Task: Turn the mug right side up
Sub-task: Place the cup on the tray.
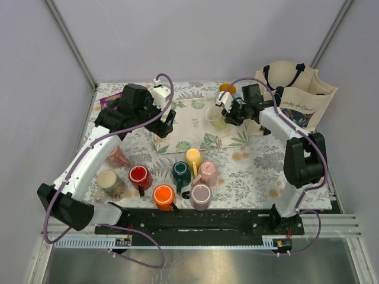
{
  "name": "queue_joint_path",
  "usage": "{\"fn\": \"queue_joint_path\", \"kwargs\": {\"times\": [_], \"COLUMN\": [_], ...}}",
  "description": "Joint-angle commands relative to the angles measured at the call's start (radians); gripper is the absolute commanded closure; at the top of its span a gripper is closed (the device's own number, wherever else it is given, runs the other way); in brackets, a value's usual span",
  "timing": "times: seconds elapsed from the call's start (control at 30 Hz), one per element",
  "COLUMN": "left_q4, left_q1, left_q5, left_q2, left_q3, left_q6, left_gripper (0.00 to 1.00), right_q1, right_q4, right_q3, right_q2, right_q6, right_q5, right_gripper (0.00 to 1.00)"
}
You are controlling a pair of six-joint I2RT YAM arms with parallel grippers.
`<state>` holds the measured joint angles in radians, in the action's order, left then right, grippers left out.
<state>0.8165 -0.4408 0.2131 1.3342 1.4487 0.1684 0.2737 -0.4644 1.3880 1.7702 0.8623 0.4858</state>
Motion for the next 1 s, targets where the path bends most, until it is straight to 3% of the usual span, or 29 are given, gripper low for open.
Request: {"fn": "queue_joint_path", "kwargs": {"times": [0.0,0.17,0.3,0.47,0.77,0.97], "left_q4": [0.001,0.009,0.010,0.009,0.004,0.004], "left_q1": [0.002,0.004,0.010,0.010,0.010,0.011], "left_q5": [0.023,0.029,0.028,0.051,0.059,0.051], "left_q2": [-0.027,-0.020,-0.004,0.017,0.007,-0.003], "left_q3": [0.039,0.053,0.065,0.076,0.049,0.055], "left_q6": [0.043,0.048,0.029,0.017,0.014,0.025], "left_gripper": [0.07,0.07,0.07,0.07,0.07,0.07], "right_q1": [-0.030,-0.076,-0.097,-0.146,-0.179,-0.174], "right_q4": [0.110,0.075,-0.057,-0.106,-0.146,-0.128], "right_q3": [0.042,0.017,0.083,0.115,0.112,0.054], "right_q2": [0.014,0.038,0.093,0.107,0.075,-0.061], "right_q6": [0.067,0.108,0.184,0.184,0.233,0.219], "right_q5": [0.057,0.048,0.016,0.013,-0.030,-0.004], "right_gripper": [1.00,0.96,0.72,0.54,0.46,0.39]}}
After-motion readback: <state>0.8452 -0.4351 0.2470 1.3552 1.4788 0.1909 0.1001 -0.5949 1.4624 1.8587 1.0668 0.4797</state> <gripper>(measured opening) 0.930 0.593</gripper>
